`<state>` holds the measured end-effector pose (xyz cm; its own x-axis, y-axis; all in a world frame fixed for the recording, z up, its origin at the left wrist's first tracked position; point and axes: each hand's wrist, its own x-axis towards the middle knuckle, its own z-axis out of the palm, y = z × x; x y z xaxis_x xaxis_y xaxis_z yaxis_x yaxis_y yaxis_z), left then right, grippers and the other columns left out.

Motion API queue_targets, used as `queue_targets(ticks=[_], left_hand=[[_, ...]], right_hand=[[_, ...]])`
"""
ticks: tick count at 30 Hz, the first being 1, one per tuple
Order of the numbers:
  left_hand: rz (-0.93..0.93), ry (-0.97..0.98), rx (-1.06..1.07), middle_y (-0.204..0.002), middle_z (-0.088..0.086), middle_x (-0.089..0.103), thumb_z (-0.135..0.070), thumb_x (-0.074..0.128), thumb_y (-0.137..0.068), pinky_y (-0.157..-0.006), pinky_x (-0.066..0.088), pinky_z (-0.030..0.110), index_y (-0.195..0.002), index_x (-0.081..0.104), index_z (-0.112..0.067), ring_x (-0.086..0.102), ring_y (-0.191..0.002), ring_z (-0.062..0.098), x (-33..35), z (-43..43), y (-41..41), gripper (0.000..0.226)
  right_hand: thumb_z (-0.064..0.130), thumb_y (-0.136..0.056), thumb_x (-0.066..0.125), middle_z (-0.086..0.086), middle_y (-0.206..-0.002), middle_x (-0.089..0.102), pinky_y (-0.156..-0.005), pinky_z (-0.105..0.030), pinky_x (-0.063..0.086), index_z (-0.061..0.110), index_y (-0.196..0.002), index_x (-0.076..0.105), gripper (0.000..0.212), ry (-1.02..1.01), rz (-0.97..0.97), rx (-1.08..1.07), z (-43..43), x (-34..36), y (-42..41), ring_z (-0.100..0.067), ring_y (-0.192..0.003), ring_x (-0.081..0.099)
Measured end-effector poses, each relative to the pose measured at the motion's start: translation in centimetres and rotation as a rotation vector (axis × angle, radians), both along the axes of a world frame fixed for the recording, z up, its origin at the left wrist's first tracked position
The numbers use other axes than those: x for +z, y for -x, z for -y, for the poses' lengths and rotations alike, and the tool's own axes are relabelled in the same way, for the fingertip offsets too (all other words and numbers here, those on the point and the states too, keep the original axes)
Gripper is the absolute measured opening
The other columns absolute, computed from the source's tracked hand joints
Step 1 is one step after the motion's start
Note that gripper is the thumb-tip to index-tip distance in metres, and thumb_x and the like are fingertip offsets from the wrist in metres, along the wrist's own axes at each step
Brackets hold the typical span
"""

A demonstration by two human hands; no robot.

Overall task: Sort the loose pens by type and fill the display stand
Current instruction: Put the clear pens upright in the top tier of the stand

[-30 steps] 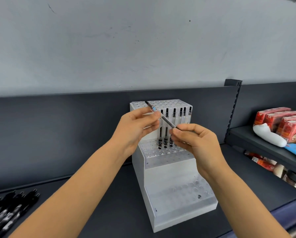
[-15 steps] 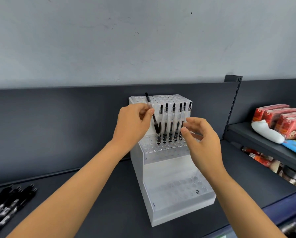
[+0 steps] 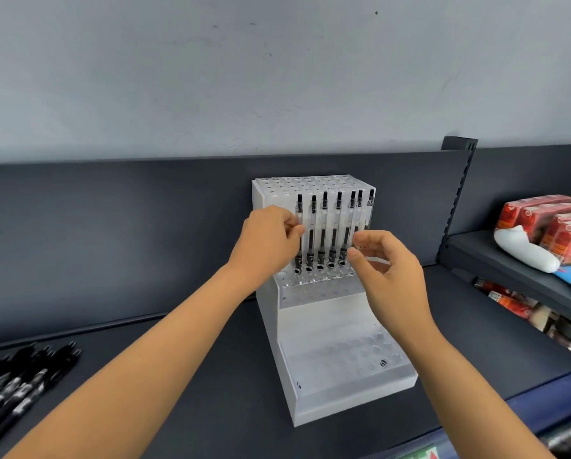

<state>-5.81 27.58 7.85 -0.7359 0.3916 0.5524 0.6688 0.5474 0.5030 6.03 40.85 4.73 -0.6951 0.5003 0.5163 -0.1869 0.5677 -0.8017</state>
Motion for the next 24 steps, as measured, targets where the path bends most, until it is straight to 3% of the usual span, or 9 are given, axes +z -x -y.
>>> queue_targets(ticks=[3, 6, 9, 11, 14, 17, 20, 24], left_hand=[[-0.033, 0.08, 0.051, -0.09, 0.005, 0.072, -0.023, 0.056, -0.095, -0.076, 0.052, 0.028, -0.101, 0.07, -0.01, 0.067, -0.081, 0.019, -0.2, -0.4, -0.1, 0.02], [-0.086, 0.199, 0.102, -0.086, 0.006, 0.07, -0.027, 0.051, -0.098, -0.067, 0.052, 0.032, -0.1, 0.067, -0.01, 0.065, -0.078, 0.022, -0.2, -0.7, -0.5, 0.023], [-0.099, 0.299, 0.131, -0.082, 0.007, 0.068, -0.034, 0.048, -0.099, -0.064, 0.051, 0.034, -0.093, 0.065, -0.008, 0.064, -0.074, 0.024, 0.0, -0.5, -0.8, 0.031], [-0.115, 0.371, 0.143, -0.081, 0.007, 0.066, -0.043, 0.05, -0.097, -0.065, 0.052, 0.036, -0.089, 0.062, -0.008, 0.063, -0.074, 0.024, 0.0, 0.6, -1.5, 0.038], [-0.175, 0.449, 0.216, -0.091, 0.001, 0.063, -0.053, 0.046, -0.095, -0.069, 0.051, 0.035, -0.098, 0.062, -0.013, 0.059, -0.083, 0.019, -0.7, 4.4, -3.3, 0.043], [-0.244, 0.511, 0.339, -0.097, -0.003, 0.063, -0.057, 0.041, -0.094, -0.068, 0.049, 0.033, -0.107, 0.063, -0.018, 0.058, -0.091, 0.017, -2.5, 11.1, -5.7, 0.047], [-0.201, 0.581, 0.494, -0.092, -0.004, 0.065, -0.055, 0.034, -0.094, -0.062, 0.041, 0.03, -0.104, 0.066, -0.019, 0.06, -0.087, 0.019, -5.1, 19.2, -7.4, 0.05], [0.004, 0.65, 0.684, -0.102, -0.004, 0.065, -0.048, 0.036, -0.098, -0.069, 0.042, 0.032, -0.111, 0.062, -0.02, 0.058, -0.099, 0.02, -7.8, 30.0, -7.8, 0.04]], right_hand=[[0.026, -0.092, 0.06, 0.016, -0.114, 0.063, -0.095, -0.028, 0.047, 0.026, -0.114, 0.062, 0.022, -0.164, 0.074, 0.015, 0.5, 0.1, -0.2, -0.004, -0.107, 0.056], [0.035, -0.093, 0.057, 0.012, -0.133, 0.054, -0.099, -0.021, 0.034, 0.025, -0.131, 0.053, 0.04, -0.494, 0.188, -0.035, 1.2, 0.6, -0.5, -0.008, -0.123, 0.046], [0.037, -0.093, 0.056, 0.003, -0.142, 0.048, -0.106, -0.031, 0.034, 0.021, -0.14, 0.045, 0.051, -0.636, 0.288, -0.068, 1.9, 0.6, -0.4, -0.017, -0.131, 0.041], [0.032, -0.091, 0.059, -0.006, -0.139, 0.052, -0.107, -0.036, 0.035, 0.014, -0.138, 0.048, 0.051, -0.688, 0.254, -0.075, 2.6, 0.2, -0.2, -0.025, -0.129, 0.045], [0.021, -0.091, 0.061, -0.012, -0.127, 0.059, -0.102, -0.031, 0.035, 0.005, -0.128, 0.055, 0.041, -0.679, 0.031, -0.034, 4.6, -1.0, 0.0, -0.03, -0.118, 0.052], [0.017, -0.091, 0.058, -0.006, -0.118, 0.062, -0.091, -0.017, 0.032, 0.008, -0.124, 0.058, 0.034, -0.581, -0.119, 0.123, 8.9, -2.3, -0.1, -0.02, -0.109, 0.052], [0.015, -0.091, 0.061, 0.001, -0.12, 0.062, -0.087, -0.016, 0.034, 0.015, -0.126, 0.057, 0.036, -0.512, -0.038, 0.292, 14.2, -4.0, 0.2, -0.014, -0.109, 0.051], [0.026, -0.093, 0.056, 0.015, -0.123, 0.057, -0.086, -0.022, 0.041, 0.024, -0.125, 0.057, 0.032, -0.586, 0.121, 0.492, 21.7, -5.3, 1.2, -0.009, -0.114, 0.052]])
